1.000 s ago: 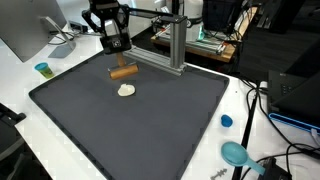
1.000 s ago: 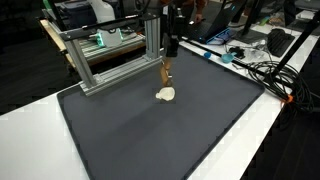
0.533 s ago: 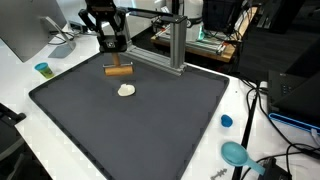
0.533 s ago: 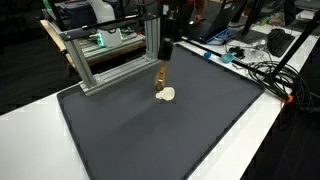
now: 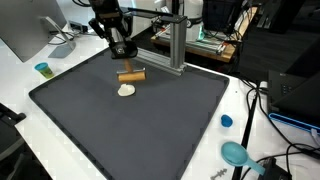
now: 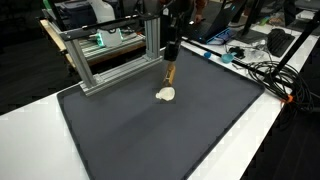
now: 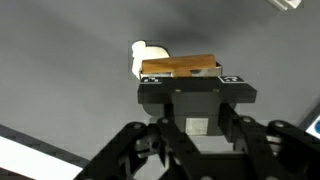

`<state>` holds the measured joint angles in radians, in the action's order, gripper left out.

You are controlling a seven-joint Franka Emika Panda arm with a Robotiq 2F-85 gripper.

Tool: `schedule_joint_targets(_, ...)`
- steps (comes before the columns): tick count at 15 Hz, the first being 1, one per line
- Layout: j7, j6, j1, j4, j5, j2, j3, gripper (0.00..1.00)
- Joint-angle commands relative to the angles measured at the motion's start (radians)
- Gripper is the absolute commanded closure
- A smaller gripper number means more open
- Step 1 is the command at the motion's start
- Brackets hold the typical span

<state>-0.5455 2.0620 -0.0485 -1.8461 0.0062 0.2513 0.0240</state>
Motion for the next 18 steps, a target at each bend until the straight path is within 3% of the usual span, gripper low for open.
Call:
schedule_joint_targets(1,0.007,0.012,-0.006,0.002,-0.002,0.000,0.005,0.54)
schedule_joint_targets(2,0.009,0.018,-0.007,0.002,-0.002,0.000,0.005,0.79)
schedule_joint_targets(6,0.140,0.143,-0.005,-0.030,0.046,0.013,0.004,0.79)
schedule_joint_targets(10,0.239,0.248,0.008,-0.038,-0.021,0.050,-0.012,0.79)
schedule_joint_targets(18,0.346,0.241,0.017,-0.028,-0.098,0.121,-0.031,0.79)
